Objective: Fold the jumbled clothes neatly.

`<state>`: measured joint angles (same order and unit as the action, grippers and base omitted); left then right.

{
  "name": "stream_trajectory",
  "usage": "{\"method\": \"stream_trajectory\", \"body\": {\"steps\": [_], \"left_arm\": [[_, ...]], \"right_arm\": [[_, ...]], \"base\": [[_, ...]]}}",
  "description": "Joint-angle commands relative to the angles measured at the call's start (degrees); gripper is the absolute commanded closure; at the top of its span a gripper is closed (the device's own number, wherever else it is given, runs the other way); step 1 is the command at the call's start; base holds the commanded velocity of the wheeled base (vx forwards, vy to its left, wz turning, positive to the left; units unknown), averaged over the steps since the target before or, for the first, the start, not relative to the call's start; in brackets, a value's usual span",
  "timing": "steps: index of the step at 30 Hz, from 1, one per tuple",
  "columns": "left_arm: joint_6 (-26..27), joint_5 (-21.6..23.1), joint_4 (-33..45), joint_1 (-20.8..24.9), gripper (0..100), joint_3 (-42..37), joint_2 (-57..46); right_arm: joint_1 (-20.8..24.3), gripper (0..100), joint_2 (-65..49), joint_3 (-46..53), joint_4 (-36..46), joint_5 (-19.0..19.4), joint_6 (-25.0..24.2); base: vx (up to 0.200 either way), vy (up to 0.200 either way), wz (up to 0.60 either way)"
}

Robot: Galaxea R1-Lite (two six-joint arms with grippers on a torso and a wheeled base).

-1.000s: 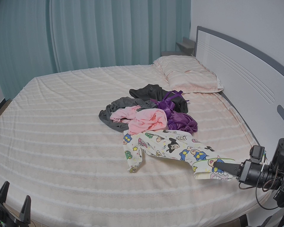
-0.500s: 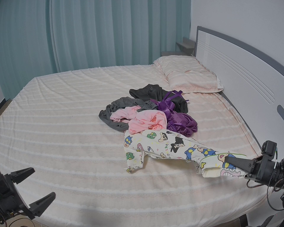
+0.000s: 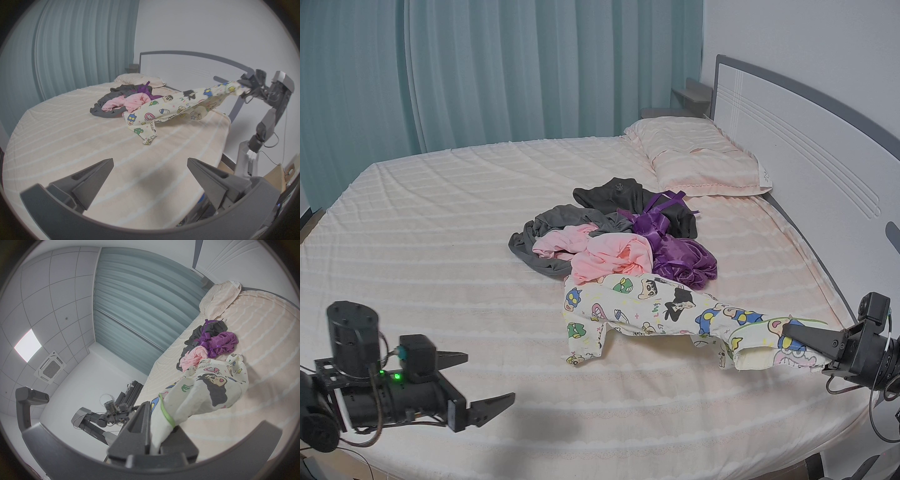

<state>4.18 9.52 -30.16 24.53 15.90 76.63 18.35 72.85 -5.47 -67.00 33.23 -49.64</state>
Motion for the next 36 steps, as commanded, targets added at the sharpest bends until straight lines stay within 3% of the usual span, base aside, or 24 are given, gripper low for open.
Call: {"method": "stream_trajectory", "body": {"steps": [1, 4, 7, 17, 29, 35, 36], "left_arm": [[-5.1, -11.3, -27.5, 8.8, 0, 6.6, 44.5], [-5.9, -11.6, -34.5, 9.3, 0, 7.7, 49.1], [-7.1, -12.6, -36.4, 9.6, 0, 11.1, 53.1], [-10.8, -16.3, -36.5, 9.4, 0, 26.6, 62.1], [-11.0, -20.8, -36.5, 9.1, 0, 37.4, 69.2], [-16.4, -23.8, -36.6, 9.1, 0, 41.3, 70.0], [-17.0, -23.9, -36.6, 9.1, 100, 41.3, 70.0]], "right_arm": [[-1.0, 100, 1.6, -0.1, 0.0, 1.1, -0.9], [-1.0, 100, 1.9, -0.2, 0.0, 1.1, -0.9], [-1.0, 100, 2.6, -0.3, 0.0, 1.0, -0.9], [-1.0, 100, 3.5, -1.5, 0.0, 1.1, -0.9], [-0.7, 100, 4.7, -3.1, 0.0, 1.1, -0.9], [-0.9, 100, 4.7, -3.1, 0.0, 1.1, -1.0], [-1.0, 100, 4.7, -3.0, 0.0, 1.1, -1.0]], "base": [[0.000, 0.000, 0.00], [0.000, 0.000, 0.00], [0.000, 0.000, 0.00], [0.000, 0.000, 0.00], [0.000, 0.000, 0.00], [0.000, 0.000, 0.00], [0.000, 0.000, 0.00]]}}
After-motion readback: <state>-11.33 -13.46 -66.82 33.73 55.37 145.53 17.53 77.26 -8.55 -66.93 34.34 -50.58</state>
